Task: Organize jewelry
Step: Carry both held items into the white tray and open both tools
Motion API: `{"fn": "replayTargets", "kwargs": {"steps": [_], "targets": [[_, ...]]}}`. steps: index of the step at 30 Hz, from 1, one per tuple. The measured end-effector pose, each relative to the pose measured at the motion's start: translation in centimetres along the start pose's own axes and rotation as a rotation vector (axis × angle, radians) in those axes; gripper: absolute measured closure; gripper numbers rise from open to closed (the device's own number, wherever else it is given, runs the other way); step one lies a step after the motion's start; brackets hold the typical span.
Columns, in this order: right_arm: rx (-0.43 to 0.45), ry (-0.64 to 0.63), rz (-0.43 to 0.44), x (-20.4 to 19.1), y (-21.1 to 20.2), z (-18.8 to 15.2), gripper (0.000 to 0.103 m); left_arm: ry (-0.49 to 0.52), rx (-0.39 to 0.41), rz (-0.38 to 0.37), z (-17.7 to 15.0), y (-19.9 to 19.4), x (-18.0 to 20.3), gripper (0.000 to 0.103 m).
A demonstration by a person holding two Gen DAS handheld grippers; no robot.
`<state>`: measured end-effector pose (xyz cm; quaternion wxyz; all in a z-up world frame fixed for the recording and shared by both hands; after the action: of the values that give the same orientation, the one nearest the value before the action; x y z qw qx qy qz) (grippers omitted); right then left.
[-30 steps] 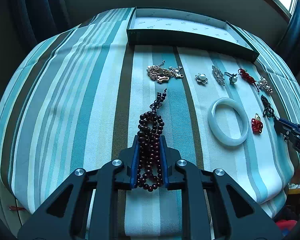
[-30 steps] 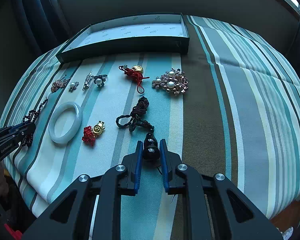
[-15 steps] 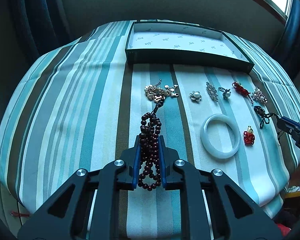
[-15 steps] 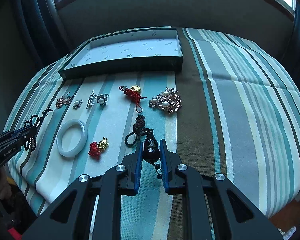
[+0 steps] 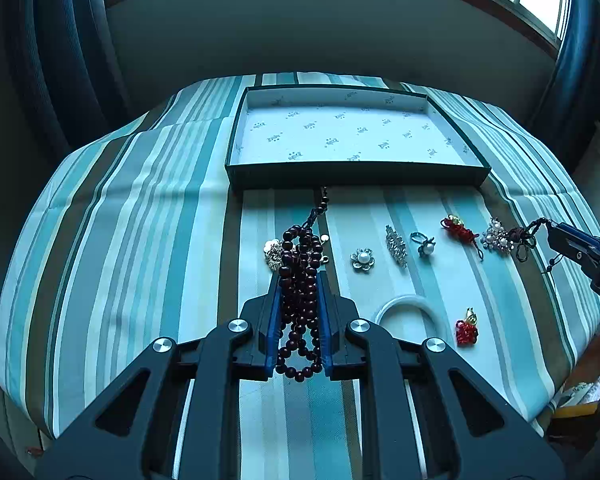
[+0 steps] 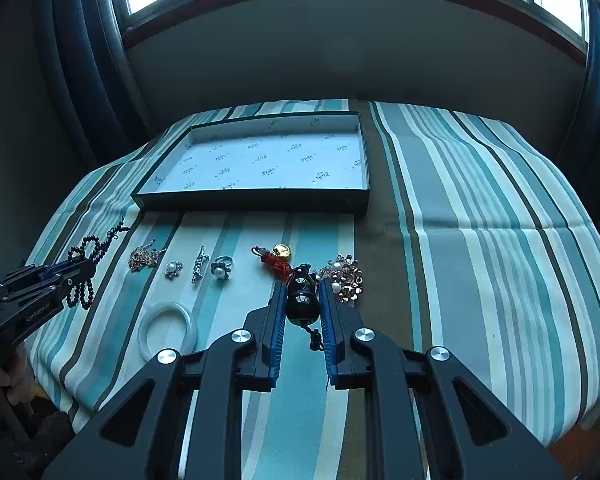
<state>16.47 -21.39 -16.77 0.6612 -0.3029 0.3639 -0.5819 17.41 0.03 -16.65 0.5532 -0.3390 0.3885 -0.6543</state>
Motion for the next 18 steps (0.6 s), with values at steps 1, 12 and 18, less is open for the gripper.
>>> {"fn": "replayTargets", "kwargs": {"steps": [1,12,18], "targets": [[0.008,-0.002,0.002,-0.1,-0.1,0.6,0.086,0.001,0.006,-0.005,0.5,-0.1,0.2,0.087],[0.102,-0.044,0.017,-1.2,0.5,8.7,0.086,0.058,0.102,-0.046,8.5,-0.5,3.3,0.087],[0.138,-0.045,0.007,-0.9,2.3,13.0,0.086,0.054,0.135,-0.06,13.5,1.0,3.9,0.087]]}}
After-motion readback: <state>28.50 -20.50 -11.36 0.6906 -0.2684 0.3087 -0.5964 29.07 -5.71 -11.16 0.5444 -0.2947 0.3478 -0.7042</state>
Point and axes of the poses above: each gripper's, at about its wrist camera, not at the fingertips, and y roughly the way its jaws point, x to its right, z to its top, the point moved 8 cm from there along y, roughly the way its jaws point, and after that the axes turned 10 degrees about -x, right-handed, at the moved point
